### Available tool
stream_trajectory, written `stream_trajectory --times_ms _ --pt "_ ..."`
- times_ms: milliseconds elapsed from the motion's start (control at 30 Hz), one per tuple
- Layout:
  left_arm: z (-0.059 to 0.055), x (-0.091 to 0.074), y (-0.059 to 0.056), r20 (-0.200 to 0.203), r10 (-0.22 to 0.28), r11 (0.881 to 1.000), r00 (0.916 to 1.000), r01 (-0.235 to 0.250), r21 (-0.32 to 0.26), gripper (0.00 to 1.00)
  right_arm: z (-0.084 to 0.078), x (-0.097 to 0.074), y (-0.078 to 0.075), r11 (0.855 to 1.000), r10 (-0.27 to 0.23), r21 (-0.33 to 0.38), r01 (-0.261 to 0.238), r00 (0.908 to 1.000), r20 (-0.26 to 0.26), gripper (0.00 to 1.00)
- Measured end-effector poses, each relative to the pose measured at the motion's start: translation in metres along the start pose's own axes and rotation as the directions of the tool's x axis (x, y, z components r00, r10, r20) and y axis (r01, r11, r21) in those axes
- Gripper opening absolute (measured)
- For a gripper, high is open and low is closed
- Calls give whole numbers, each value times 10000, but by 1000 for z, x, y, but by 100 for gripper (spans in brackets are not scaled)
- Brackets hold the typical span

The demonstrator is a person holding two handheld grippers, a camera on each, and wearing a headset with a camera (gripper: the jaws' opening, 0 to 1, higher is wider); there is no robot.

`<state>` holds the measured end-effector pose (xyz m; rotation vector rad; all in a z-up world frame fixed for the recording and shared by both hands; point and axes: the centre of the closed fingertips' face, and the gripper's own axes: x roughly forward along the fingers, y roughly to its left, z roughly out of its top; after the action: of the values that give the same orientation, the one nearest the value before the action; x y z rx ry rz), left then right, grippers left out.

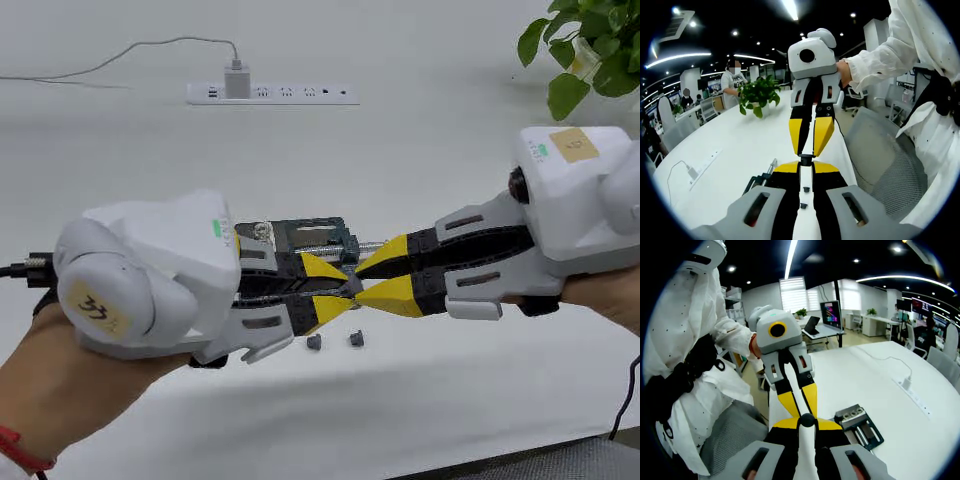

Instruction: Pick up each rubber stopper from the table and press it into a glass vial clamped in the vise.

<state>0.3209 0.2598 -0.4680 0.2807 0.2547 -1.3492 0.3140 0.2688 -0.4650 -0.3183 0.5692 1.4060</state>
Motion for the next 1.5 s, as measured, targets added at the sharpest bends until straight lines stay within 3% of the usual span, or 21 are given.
stream_trajectory --times_ms 933,1500 --pt "-7 -2 2 -77 59 10000 10000 -60 -70 5 0 7 0 9999 66 85 -63 9994 -342 6" --pt "-23 -15 11 -294 568 9975 9979 -580 -404 20 5 7 -8 9999 47 94 -43 9991 -423 6"
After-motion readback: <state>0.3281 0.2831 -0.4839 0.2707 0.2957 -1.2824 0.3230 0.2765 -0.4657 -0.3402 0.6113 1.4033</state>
